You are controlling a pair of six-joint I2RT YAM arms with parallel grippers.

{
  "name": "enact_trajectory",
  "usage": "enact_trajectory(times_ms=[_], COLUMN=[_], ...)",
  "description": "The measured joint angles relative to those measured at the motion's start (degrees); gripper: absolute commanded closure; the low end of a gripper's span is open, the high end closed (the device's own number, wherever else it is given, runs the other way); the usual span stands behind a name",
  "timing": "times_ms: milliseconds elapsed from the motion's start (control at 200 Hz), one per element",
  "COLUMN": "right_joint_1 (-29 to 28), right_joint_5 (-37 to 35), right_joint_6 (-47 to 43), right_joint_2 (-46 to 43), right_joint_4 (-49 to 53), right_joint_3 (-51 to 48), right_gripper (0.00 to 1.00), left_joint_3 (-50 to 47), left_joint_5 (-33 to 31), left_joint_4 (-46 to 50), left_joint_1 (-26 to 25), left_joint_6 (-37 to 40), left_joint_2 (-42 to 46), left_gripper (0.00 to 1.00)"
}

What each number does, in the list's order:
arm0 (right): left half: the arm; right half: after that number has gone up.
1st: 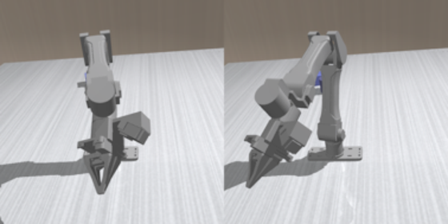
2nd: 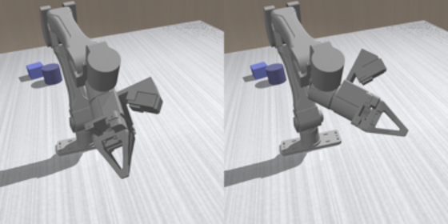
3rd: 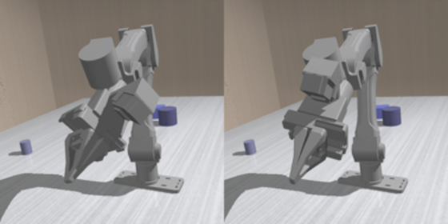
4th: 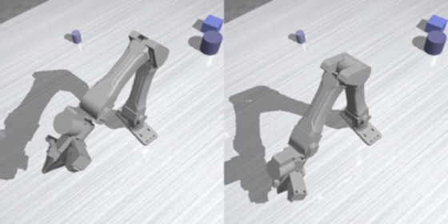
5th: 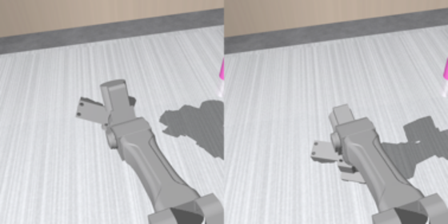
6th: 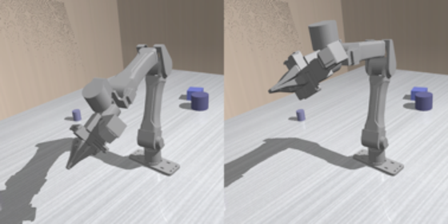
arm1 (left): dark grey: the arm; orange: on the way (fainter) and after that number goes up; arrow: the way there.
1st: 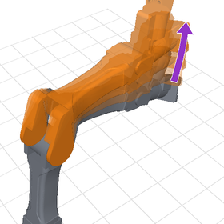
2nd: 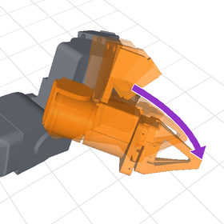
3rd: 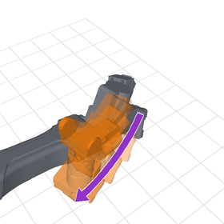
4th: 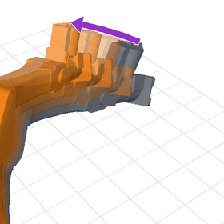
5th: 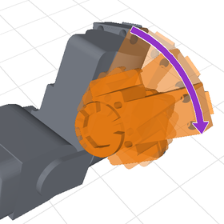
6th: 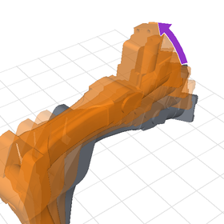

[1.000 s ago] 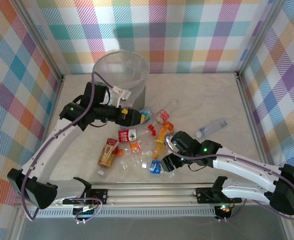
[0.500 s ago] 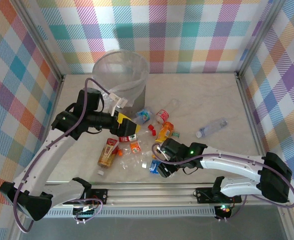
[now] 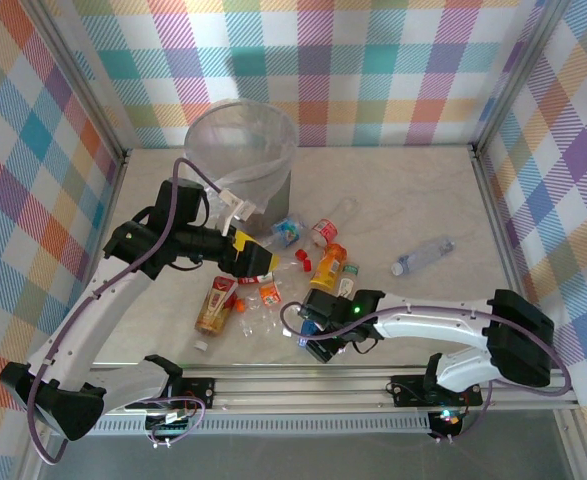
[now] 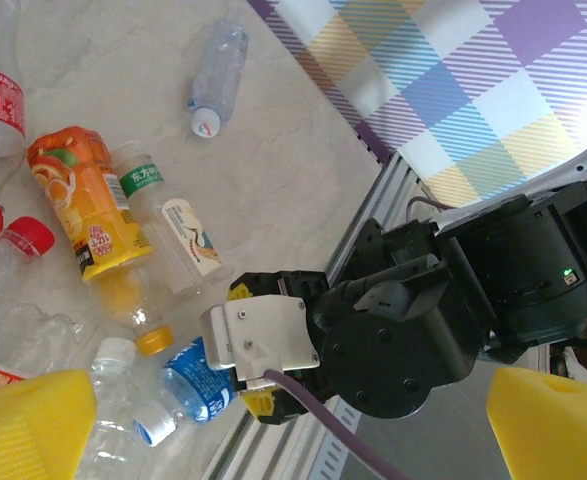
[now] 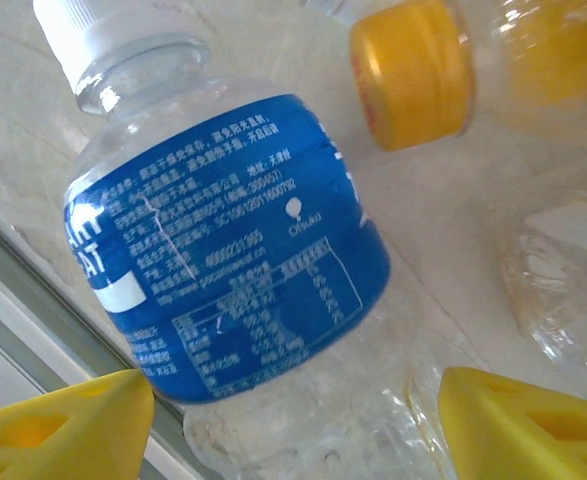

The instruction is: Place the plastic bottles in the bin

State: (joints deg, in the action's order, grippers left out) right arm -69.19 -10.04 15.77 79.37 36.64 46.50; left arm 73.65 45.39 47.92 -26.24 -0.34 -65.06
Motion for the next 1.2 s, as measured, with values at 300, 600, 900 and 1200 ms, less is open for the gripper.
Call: enact_trajectory(times_ms=[300,600,900,1200], right_joint_1=[-1.73,-1.77,-1.77,-1.79], right_joint_5=[-0.94,-1.14,-1.29,0.72], right_joint_6=[-0.24,-1.73,-3.02,-4.02], right_joint_2=[5.92,9.79,9.81,3.89], right_joint_4=[2.93,4.00,3.98,1.95], right_joint_3=[3.19,4.85,5.35,4.76], right_gripper=[0.25,0.27,0.40,0.43], left_joint_3=[0.00,0.00,0.00,0.00], left_joint_5=[-0.02,-0.57,-1.31,-1.33], left_joint_4=[0.04,0.04,0.04,-0.31], left_joint_1=[0.00,0.00,0.00,0.00], left_joint_6=[0.00,0.00,0.00,-0.24], left_joint_2=[0.00,0.00,0.00,0.00], left_gripper=[0.00,0.00,0.00,0.00])
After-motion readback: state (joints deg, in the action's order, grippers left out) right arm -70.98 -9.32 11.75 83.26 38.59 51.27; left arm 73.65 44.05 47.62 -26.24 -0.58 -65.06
